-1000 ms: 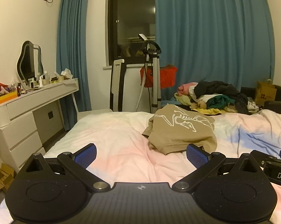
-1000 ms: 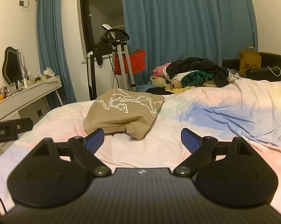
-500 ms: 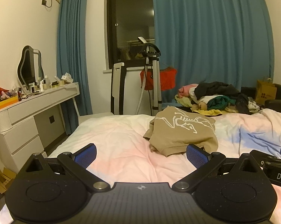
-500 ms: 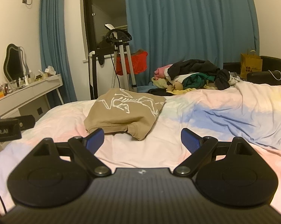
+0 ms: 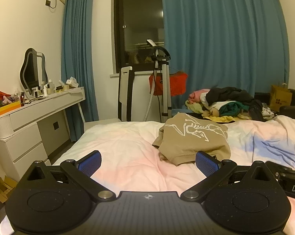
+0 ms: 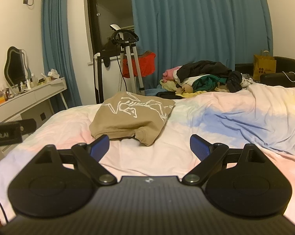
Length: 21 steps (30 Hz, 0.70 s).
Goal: Fold clothes
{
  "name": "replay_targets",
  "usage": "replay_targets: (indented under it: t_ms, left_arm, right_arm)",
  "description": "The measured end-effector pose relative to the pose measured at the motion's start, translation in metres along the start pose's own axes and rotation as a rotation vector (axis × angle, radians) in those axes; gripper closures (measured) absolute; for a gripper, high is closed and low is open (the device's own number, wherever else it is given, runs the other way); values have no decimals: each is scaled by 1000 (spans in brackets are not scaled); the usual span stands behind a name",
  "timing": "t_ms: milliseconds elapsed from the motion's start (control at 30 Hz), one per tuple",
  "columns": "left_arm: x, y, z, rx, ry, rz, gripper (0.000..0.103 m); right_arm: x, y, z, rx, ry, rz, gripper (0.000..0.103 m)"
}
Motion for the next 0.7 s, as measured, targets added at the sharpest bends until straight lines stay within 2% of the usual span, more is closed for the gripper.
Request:
replay_targets:
  t_ms: [200,433,700]
  left_arm:
    - [-13,19,9,-14,-9,-50,0]
    - [-12,49,36,11,28,-123,0]
    - [-1,76,77,-1,102,-197,0]
  right_arm:
    - [8,-8,34,31,86,6,13]
    - [19,-13,135,82,236,-12,13]
    - [32,-13,235,158,281,-17,13]
Point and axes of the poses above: each gripper's, at about its wrist camera, not at the fingertips, and z roughly the way its jaws point, y to its left, x to its underside, the point moved 4 cm from there along z, roughly the way its jaws point, and after that the axes turned 13 degrees about -x, right-handed, at the moved point
